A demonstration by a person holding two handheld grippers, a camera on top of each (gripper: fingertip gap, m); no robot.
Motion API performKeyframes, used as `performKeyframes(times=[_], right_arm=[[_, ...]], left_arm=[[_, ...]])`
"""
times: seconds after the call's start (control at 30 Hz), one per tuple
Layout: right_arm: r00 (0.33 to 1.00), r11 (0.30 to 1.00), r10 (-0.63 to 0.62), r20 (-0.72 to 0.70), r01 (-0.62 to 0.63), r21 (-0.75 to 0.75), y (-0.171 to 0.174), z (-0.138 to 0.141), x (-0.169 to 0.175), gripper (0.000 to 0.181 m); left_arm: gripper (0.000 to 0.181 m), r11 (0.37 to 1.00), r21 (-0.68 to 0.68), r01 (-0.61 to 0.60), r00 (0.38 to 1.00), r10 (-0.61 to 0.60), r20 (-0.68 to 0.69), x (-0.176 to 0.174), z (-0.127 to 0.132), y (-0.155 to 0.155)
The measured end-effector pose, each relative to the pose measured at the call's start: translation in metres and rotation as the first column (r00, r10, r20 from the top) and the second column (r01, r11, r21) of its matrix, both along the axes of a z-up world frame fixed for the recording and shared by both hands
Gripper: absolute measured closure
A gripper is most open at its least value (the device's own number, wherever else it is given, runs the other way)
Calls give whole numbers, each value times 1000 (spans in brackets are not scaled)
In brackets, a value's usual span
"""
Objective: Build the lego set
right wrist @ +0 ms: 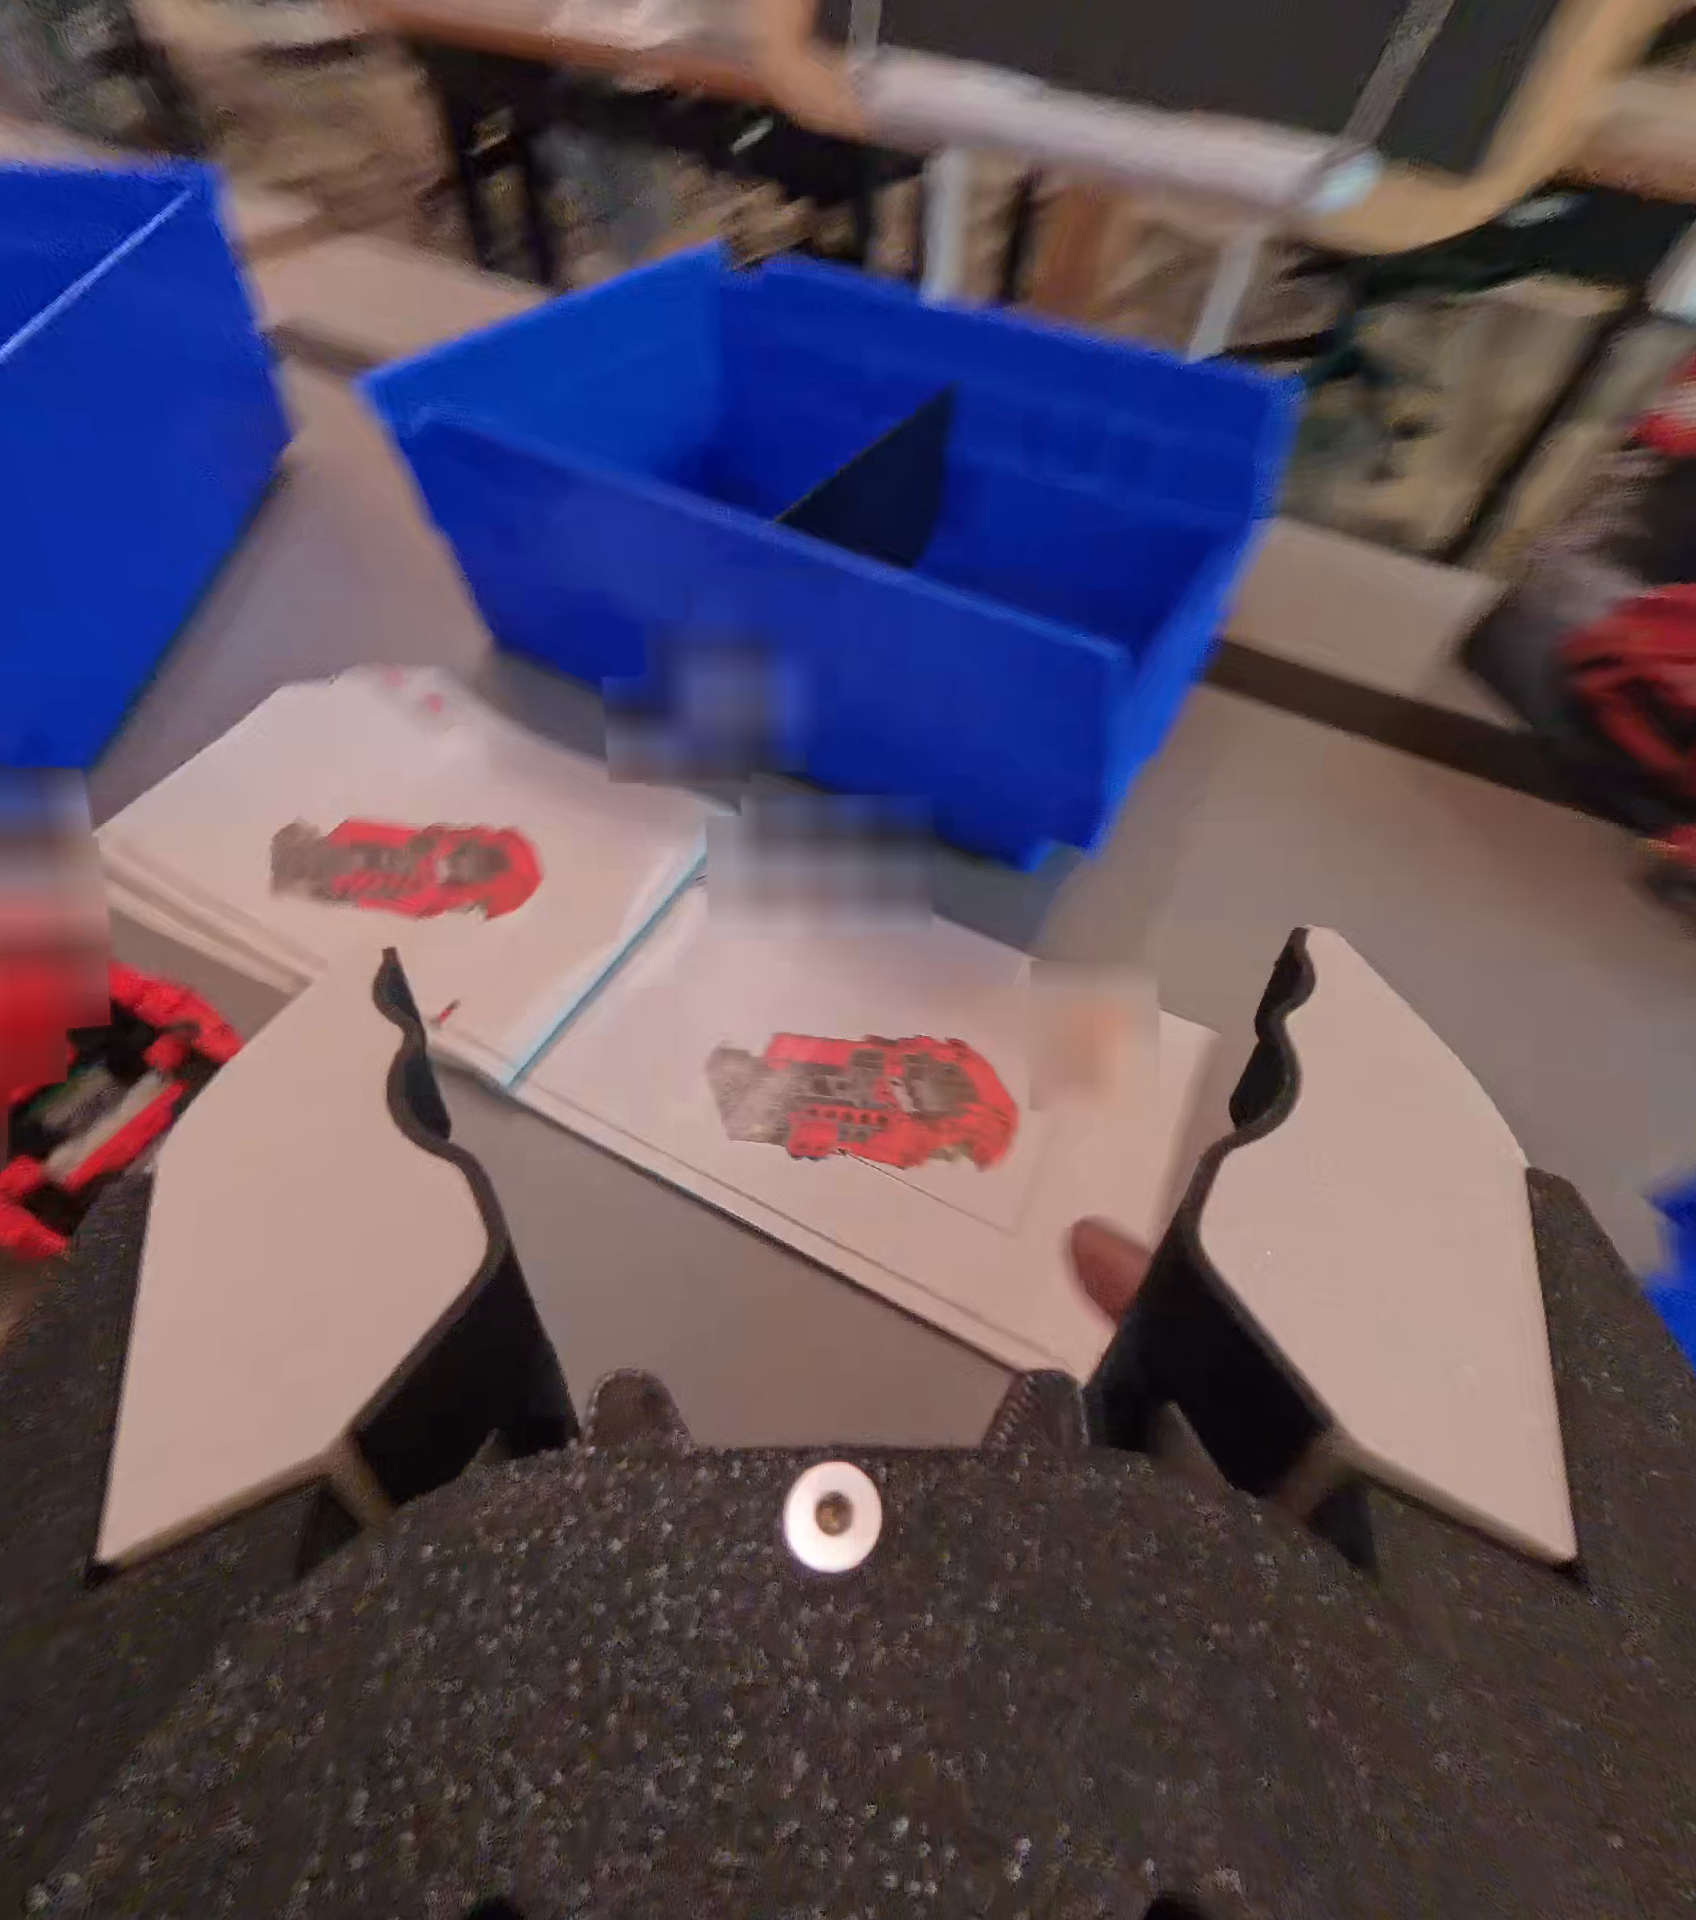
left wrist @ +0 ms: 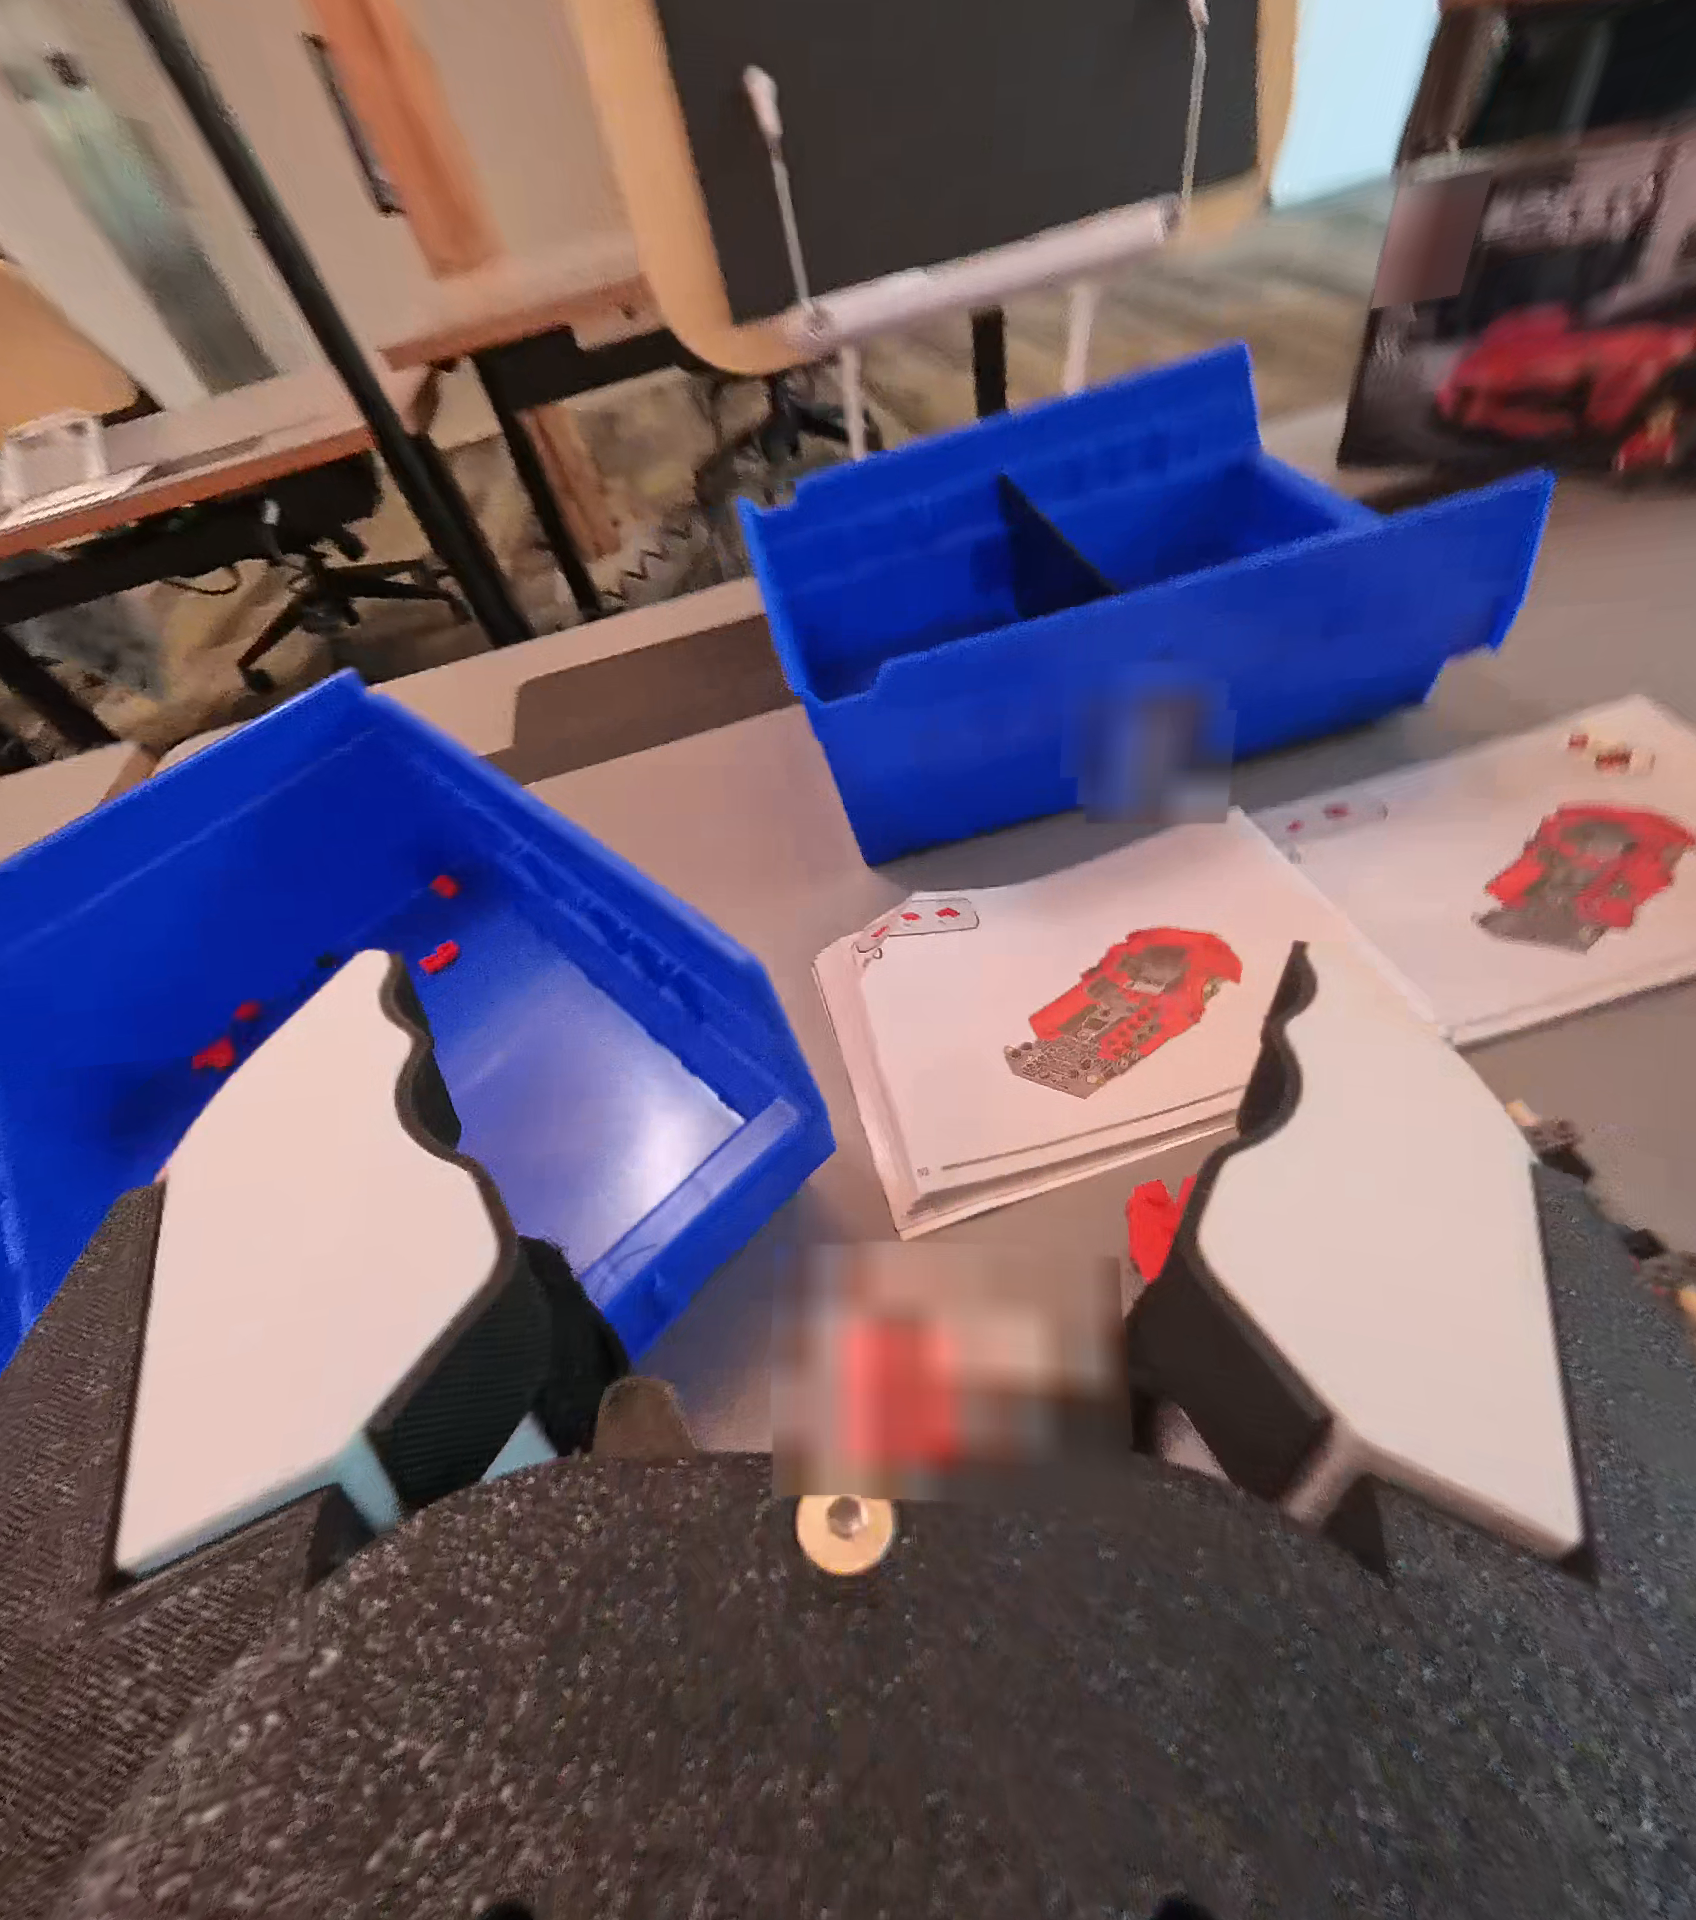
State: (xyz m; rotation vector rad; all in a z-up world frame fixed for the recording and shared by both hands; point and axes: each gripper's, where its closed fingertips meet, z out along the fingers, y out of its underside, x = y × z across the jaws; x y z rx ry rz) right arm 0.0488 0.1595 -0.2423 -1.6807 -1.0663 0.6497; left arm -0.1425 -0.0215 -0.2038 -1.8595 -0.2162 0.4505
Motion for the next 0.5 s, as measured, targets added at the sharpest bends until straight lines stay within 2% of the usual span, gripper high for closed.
performKeyframes(times=[0.1,0.2,0.33,0.5], right_arm=[[969,970,-225,-97,233,72,-9,30,38,35],[919,927,-361,-160,372,48,-26,41,68,35],[888,886,-418,-190,445,128,-45,51,90,35],[884,878,-440,-158,460,134,-53,39,93,35]], left_arm=[[35,988,128,-83,996,77,54,1,10,-25],[35,974,177,-144,988,131,81,4,10,-43],[35,978,146,-151,987,142,72,15,0,-54],[35,982,104,-159,986,152,73,19,-16,-52]])
